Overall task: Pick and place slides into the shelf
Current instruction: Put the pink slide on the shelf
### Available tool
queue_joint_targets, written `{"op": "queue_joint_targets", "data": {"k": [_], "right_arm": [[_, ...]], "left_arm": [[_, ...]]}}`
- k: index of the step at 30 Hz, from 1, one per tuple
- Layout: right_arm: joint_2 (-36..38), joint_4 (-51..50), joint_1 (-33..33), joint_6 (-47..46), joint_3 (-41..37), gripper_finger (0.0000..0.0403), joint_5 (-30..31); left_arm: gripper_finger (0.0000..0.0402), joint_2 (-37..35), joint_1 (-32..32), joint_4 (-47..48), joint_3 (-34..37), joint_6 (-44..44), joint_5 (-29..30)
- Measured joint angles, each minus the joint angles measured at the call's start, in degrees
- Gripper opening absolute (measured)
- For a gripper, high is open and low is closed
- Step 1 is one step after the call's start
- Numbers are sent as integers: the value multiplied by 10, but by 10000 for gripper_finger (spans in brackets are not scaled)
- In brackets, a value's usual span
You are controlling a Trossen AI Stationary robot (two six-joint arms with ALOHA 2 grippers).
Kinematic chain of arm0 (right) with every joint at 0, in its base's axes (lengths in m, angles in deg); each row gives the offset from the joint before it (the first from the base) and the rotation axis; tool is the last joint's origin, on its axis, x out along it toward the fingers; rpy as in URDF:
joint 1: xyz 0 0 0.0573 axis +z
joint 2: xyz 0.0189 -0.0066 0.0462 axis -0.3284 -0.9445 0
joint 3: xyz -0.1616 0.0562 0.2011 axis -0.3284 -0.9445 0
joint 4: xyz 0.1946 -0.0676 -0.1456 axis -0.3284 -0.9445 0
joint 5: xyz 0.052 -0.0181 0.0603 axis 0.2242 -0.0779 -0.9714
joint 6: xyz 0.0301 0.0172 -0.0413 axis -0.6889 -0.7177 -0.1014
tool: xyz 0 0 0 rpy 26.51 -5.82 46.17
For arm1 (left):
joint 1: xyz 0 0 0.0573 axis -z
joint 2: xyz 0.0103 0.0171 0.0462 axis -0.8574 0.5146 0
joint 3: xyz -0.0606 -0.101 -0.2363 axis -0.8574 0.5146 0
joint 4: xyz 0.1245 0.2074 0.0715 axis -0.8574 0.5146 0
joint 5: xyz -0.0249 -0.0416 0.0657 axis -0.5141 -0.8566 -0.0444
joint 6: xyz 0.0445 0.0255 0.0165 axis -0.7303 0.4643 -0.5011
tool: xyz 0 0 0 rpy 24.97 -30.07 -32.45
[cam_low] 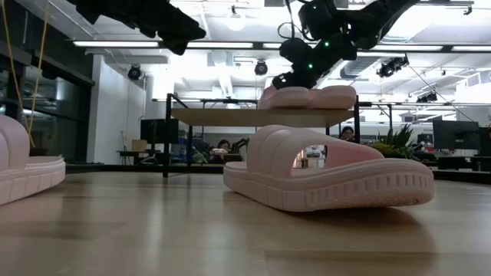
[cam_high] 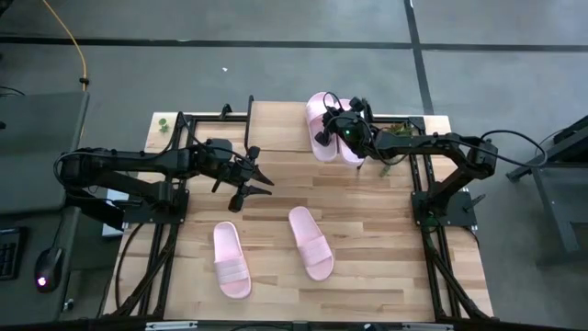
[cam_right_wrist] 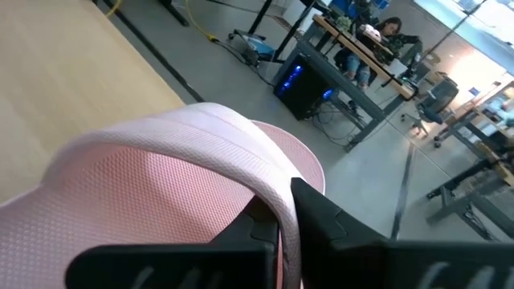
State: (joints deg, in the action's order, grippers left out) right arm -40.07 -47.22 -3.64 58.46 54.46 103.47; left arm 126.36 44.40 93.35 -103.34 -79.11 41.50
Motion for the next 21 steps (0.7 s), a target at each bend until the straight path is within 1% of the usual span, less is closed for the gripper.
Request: {"op": "queue_joint_targets", "data": {"k": [9,21], "right_arm": [[0,-4,0,5,0,12,9],[0,-9,0,2,0,13,2]], "left_arm": [[101,0,0,0,0,5,0],[101,0,0,0,0,5,0]]}}
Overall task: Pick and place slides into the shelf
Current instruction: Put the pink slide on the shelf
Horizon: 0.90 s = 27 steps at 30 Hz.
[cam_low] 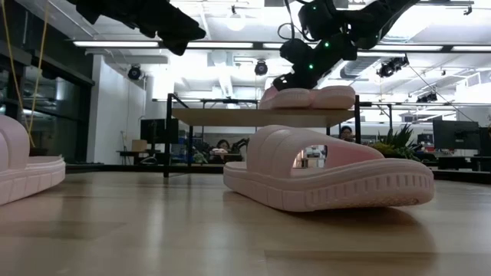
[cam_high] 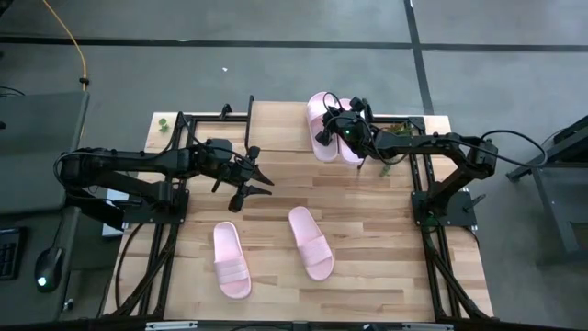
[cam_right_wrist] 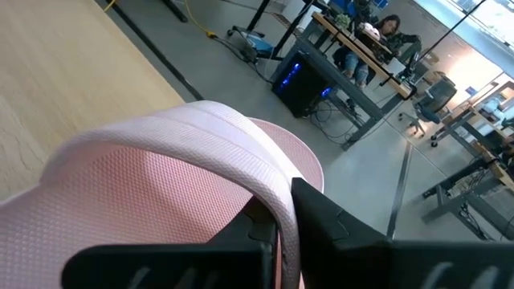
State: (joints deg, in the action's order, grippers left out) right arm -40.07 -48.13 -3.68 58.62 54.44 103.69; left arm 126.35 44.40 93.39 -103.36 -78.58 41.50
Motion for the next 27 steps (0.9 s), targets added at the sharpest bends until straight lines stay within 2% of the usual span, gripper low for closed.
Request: {"op": "queue_joint_targets", "data": {"k": [5,17,21,27], "right_arm": [[0,-3,0,-1,0,22,0],[0,-7,0,-11,-1,111,4],[0,-10,0,-31,1,122,2],[0,-77,0,-83,33,124,-11]], "left_arm": [[101,0,0,0,0,1,0],[101,0,0,4,0,5,0],[101,0,0,8,0,5,0],[101,0,0,9,0,5,0]]}}
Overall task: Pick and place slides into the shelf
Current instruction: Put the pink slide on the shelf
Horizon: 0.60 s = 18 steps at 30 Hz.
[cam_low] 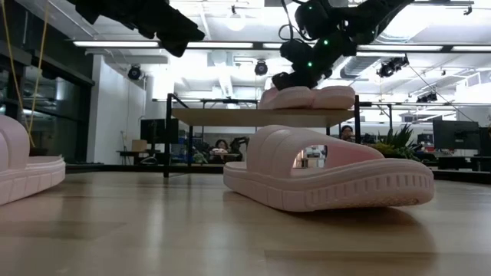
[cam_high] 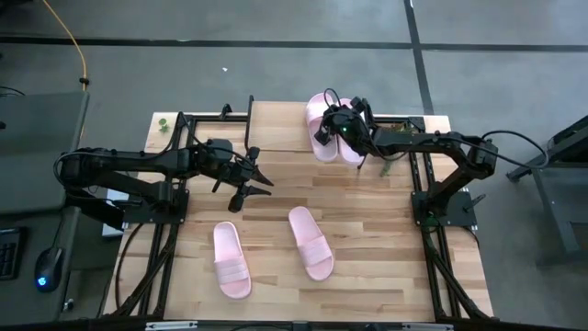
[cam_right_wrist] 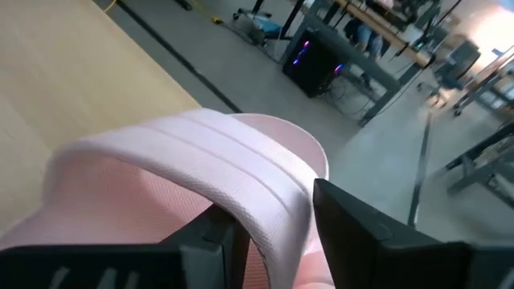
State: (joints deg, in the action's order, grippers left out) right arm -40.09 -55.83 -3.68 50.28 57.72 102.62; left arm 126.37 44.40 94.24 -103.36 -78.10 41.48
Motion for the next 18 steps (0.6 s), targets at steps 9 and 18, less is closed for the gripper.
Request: {"op": "queue_joint_targets", "data": {"k": [9,18], "right_arm": [[1,-130,0,-75,69,124,-16],[1,-169,6,-103,76,124,-21]], "left_arm": [[101,0,0,0,0,0,0],[101,0,0,1,0,0,0]]}}
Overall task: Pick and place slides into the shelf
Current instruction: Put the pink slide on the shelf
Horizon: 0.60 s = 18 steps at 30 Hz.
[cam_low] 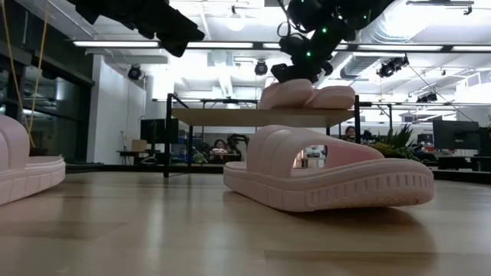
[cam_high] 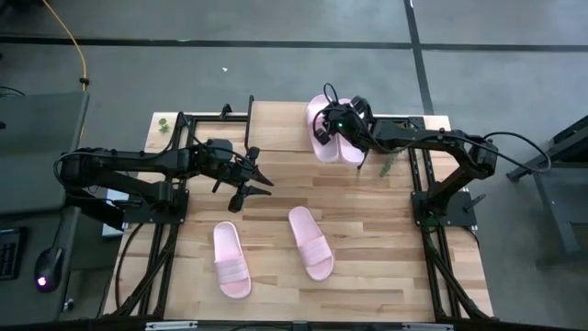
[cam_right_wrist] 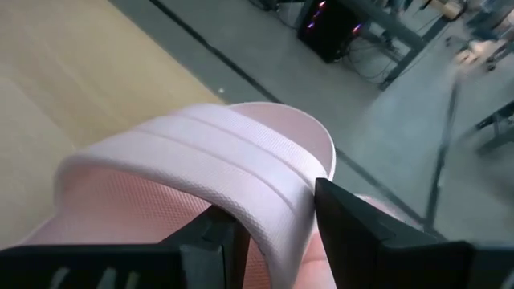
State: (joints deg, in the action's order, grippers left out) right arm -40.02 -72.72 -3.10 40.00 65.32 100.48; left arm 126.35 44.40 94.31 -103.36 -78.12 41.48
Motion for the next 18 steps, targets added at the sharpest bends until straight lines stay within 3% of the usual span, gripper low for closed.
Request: {"op": "queue_joint_targets", "data": {"k": [7,14,18], "right_arm": [[0,-10,2,-28,-1,124,-45],[0,-18,2,-41,5,124,-3],[0,-30,2,-53,5,124,-11]], "left_arm": [[101,0,0,0,0,1,0],[101,0,0,0,0,2,0],[101,0,0,0,0,2,0]]}}
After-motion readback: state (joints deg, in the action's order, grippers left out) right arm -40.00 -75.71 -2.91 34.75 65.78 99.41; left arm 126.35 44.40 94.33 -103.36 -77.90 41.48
